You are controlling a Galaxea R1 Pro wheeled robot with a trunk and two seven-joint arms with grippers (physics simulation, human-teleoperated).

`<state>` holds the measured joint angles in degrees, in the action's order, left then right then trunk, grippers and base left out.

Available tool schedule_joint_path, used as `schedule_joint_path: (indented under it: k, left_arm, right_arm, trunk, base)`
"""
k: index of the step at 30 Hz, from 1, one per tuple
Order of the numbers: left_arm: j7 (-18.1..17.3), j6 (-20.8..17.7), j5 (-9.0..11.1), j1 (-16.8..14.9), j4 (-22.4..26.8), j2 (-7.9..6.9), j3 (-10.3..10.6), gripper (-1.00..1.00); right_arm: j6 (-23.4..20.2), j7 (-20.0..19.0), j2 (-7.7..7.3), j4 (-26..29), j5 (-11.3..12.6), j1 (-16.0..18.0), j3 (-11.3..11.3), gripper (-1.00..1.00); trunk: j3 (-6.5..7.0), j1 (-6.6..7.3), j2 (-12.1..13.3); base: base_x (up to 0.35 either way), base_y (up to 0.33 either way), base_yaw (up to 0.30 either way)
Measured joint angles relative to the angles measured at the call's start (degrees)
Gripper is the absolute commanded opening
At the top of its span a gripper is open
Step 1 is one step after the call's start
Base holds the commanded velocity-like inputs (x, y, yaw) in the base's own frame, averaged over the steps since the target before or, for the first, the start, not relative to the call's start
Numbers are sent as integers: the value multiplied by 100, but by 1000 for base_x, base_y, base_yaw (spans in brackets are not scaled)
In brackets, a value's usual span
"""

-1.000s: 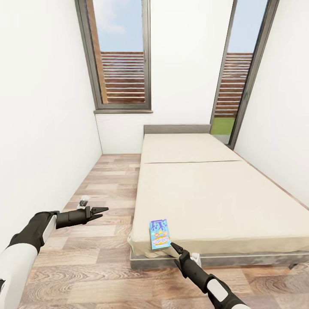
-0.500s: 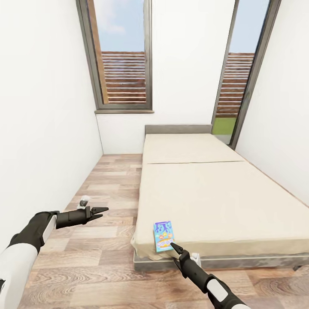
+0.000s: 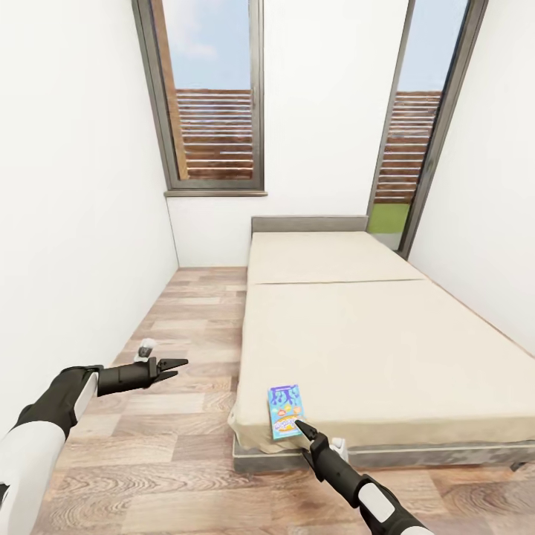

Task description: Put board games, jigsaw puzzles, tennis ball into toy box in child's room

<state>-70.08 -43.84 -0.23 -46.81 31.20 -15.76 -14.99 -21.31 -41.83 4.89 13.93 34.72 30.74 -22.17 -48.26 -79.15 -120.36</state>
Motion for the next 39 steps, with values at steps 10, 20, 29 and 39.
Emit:
schedule_joint_path:
  k: [10, 20, 29, 39]
  left_arm:
    - [1, 3, 0, 0, 0, 5, 0, 100]
    - [4, 3, 0, 0, -1, 5, 0, 100]
    - [4, 3, 0, 0, -1, 6, 0, 100]
    - [4, 3, 0, 0, -1, 9, 3, 100]
  right_arm:
    - [0, 6, -1, 1, -4, 0, 6, 100]
    - [0, 8, 2, 0, -4, 0, 7, 100]
    - [0, 8, 2, 0, -4, 0, 8, 100]
    - [0, 8, 2, 1, -4, 0, 8, 100]
  trunk:
    - [0, -1, 0]
    - [0, -1, 0]
    - [0, -1, 0]
    - [0, -1, 0]
  base:
    - [47, 42, 0]
    - [2, 2, 0]
    - [0, 0, 0]
    - [1, 0, 0]
